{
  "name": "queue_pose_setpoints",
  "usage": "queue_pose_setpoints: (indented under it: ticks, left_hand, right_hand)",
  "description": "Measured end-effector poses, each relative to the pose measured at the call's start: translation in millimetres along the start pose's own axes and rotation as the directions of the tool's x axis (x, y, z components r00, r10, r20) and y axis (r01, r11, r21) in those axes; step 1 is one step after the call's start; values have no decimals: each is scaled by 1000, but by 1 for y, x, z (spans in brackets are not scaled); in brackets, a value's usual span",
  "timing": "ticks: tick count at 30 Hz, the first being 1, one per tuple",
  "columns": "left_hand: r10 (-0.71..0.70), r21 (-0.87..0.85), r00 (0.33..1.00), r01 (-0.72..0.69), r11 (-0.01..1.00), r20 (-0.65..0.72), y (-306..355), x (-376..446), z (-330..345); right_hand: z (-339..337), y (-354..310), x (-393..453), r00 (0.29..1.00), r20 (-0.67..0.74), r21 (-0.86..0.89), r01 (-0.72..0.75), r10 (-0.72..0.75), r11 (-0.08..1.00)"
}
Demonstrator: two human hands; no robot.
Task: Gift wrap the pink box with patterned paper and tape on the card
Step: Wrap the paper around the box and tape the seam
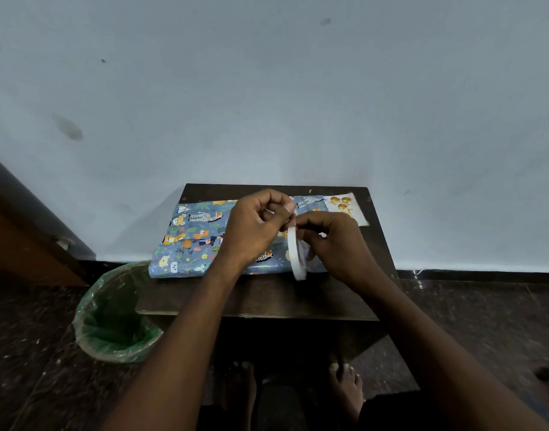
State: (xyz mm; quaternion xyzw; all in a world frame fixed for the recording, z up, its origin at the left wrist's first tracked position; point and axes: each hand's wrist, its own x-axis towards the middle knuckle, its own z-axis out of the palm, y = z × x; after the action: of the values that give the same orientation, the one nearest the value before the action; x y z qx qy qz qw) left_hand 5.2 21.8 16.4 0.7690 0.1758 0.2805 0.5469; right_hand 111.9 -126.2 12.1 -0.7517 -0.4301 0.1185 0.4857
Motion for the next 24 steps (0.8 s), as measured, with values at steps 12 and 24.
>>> queue_pose_setpoints:
  ticks: [12, 24]
  left_hand:
    - [104, 113, 992, -95, 989, -74, 6, -4, 9]
    - [110, 104, 968, -88, 991, -224, 7, -5, 20]
  right_hand:
    - [-2, -14, -2, 995, -61, 168, -71, 83, 983]
    - [13, -15, -7, 939, -207, 455, -156, 274, 877]
